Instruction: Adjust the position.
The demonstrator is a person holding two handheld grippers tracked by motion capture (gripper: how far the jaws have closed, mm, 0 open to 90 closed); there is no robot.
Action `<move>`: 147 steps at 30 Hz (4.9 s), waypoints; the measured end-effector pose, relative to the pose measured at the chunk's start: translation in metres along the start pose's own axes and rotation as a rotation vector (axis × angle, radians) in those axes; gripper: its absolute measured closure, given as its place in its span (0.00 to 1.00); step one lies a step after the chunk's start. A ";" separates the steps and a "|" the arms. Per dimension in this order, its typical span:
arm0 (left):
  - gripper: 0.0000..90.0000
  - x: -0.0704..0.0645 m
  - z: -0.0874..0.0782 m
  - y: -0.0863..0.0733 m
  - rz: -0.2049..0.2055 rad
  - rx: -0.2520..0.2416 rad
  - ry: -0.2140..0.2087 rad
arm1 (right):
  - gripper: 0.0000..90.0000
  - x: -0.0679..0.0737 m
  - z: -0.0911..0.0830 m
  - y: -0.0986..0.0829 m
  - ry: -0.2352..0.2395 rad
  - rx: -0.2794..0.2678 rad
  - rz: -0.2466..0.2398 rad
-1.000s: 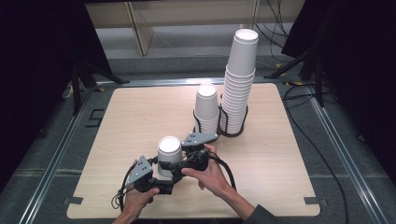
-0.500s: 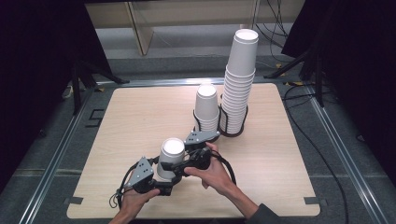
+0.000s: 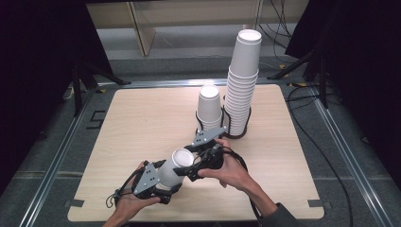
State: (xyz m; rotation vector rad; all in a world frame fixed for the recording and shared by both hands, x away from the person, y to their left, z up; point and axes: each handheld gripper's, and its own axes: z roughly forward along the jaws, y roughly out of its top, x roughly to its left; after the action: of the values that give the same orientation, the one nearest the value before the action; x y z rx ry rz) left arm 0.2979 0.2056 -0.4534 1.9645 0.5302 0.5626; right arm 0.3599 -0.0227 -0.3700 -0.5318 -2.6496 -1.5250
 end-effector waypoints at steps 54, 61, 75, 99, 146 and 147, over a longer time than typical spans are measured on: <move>0.05 0.000 -0.011 -0.001 -0.028 -0.284 0.018 | 0.27 -0.020 -0.021 -0.002 0.169 -0.112 0.119; 0.10 0.003 -0.015 0.002 -0.026 -0.282 0.000 | 0.26 -0.024 -0.022 -0.004 0.200 -0.118 0.161; 0.14 0.000 -0.010 0.001 0.042 -0.072 -0.037 | 0.20 -0.005 -0.031 0.005 -0.035 0.090 -0.149; 0.14 -0.007 -0.006 0.006 0.189 0.145 -0.133 | 0.21 0.024 0.012 -0.011 -0.083 0.509 -0.582; 0.09 0.008 -0.016 0.006 -0.261 -0.323 -0.230 | 0.26 -0.012 -0.018 -0.016 0.144 0.129 -0.426; 0.07 0.008 -0.016 0.007 -0.260 -0.326 -0.235 | 0.26 -0.012 -0.016 -0.017 0.152 0.134 -0.430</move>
State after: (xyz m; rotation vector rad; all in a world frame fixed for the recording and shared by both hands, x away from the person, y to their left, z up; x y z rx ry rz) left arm 0.2959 0.2181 -0.4393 1.5944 0.5009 0.2327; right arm 0.3636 -0.0469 -0.3786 0.1690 -2.8381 -1.3842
